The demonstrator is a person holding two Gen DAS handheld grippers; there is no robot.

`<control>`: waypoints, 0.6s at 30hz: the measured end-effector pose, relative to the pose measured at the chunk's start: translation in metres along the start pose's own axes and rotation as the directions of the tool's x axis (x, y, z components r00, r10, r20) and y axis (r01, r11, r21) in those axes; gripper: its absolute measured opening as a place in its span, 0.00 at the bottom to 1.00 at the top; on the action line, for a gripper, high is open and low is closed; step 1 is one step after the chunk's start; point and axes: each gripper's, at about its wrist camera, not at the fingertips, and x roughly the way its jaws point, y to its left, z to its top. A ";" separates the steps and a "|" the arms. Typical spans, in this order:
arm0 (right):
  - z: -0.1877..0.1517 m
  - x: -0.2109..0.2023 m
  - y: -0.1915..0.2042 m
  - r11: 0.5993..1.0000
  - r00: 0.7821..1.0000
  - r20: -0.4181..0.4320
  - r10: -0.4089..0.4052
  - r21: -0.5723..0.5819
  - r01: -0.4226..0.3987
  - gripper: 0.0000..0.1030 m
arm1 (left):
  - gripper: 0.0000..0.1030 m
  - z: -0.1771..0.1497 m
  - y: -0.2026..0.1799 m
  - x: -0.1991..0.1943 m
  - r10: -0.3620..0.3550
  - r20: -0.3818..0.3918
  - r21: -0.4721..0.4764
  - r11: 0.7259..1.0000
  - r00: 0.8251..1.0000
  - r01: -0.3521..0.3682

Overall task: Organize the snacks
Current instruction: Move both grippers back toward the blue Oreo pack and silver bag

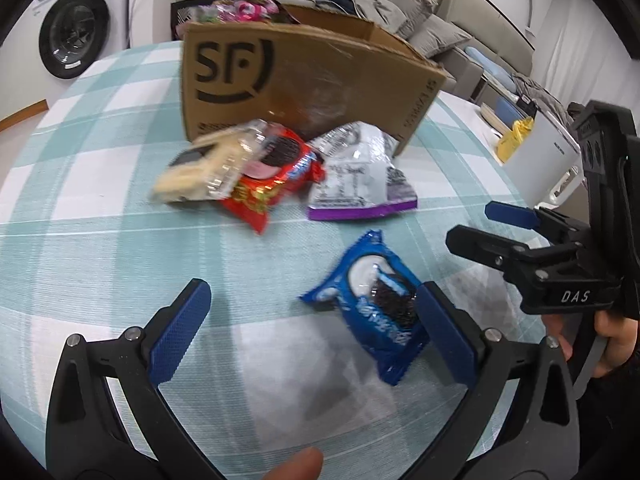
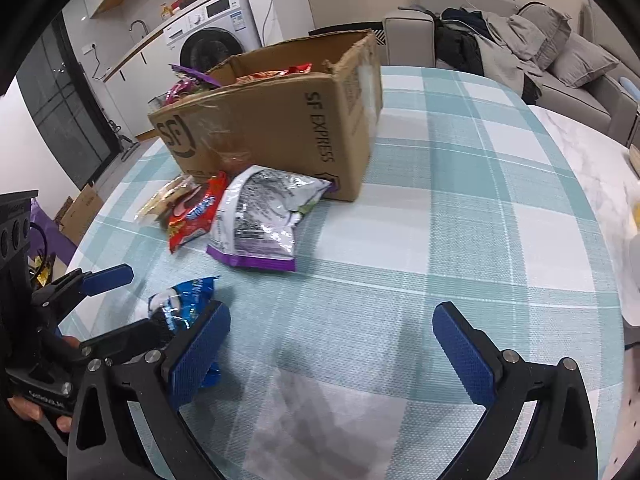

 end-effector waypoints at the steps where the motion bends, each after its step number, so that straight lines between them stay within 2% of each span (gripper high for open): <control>1: 0.000 0.000 -0.002 1.000 1.000 -0.002 -0.004 0.005 0.004 1.00 | 0.99 0.000 -0.003 0.004 0.000 -0.009 0.003 1.000 1.000 0.000; 5: -0.001 -0.001 -0.009 1.000 1.000 0.001 -0.011 0.022 0.010 1.00 | 0.99 0.000 -0.013 0.011 0.006 -0.011 0.006 1.000 1.000 -0.006; 10: -0.001 -0.001 -0.012 1.000 1.000 0.005 -0.015 0.025 0.015 1.00 | 0.99 0.007 -0.021 0.016 -0.024 -0.017 -0.012 1.000 1.000 0.024; 15: -0.001 0.000 -0.012 0.999 1.000 0.004 -0.016 0.028 0.016 1.00 | 0.99 0.006 -0.026 0.022 0.042 -0.030 0.032 0.999 0.999 -0.041; 18: -0.001 0.001 -0.011 1.000 1.000 0.002 -0.013 0.026 0.013 1.00 | 0.99 0.005 -0.014 0.018 0.048 -0.033 -0.009 0.999 0.998 -0.048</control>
